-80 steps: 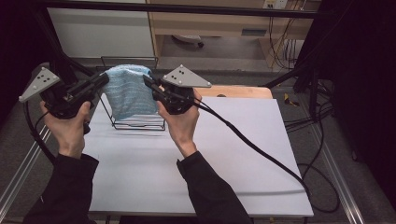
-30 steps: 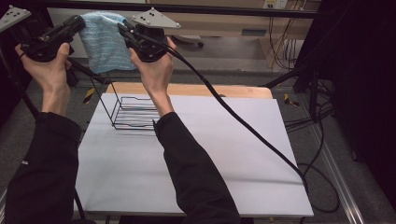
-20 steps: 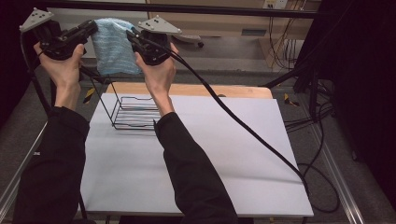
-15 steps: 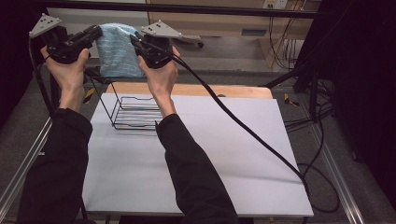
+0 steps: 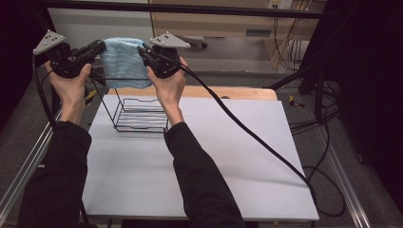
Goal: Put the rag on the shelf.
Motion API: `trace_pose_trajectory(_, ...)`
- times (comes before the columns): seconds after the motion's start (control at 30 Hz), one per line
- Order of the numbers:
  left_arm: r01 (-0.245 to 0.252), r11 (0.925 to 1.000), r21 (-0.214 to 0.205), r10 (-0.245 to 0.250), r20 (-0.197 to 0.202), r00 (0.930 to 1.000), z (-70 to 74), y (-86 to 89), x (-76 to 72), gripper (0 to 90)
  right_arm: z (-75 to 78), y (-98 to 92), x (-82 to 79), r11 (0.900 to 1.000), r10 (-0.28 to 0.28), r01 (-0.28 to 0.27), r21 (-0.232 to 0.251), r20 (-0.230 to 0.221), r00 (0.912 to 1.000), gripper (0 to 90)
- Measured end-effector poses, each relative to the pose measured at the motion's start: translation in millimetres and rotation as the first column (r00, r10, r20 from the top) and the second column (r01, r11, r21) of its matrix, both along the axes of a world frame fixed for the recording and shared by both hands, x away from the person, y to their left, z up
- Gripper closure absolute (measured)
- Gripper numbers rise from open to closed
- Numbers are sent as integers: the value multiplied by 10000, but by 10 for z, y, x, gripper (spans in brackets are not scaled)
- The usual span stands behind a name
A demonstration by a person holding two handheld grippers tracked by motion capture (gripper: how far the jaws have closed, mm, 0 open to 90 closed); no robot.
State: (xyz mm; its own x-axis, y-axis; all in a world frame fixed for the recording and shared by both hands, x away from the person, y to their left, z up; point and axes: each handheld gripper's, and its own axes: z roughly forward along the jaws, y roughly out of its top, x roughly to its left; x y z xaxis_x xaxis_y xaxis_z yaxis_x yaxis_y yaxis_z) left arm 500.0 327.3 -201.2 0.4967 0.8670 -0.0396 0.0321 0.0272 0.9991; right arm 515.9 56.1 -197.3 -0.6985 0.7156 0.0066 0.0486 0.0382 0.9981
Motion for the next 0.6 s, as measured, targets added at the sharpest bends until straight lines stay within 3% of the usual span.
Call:
trace_pose_trajectory(0.13, 103, 9995, 309, -99, -122, 9999, -74, 33, -76, 823, -65, 0, -32, 9998, 119, -122, -174, -135, 9998, 828)
trace_pose_trajectory(0.47, 428, 9983, 394, -420, -226, 9989, -202, 104, -209, 820, -154, -6, -93, 9974, 492, -505, -517, -257, 9985, 828)
trace_pose_trajectory(0.6, 631, 9957, 673, -615, -255, 9978, -227, 110, -298, 813, -169, -36, -141, 9945, 718, -740, -744, -316, 9969, 825)
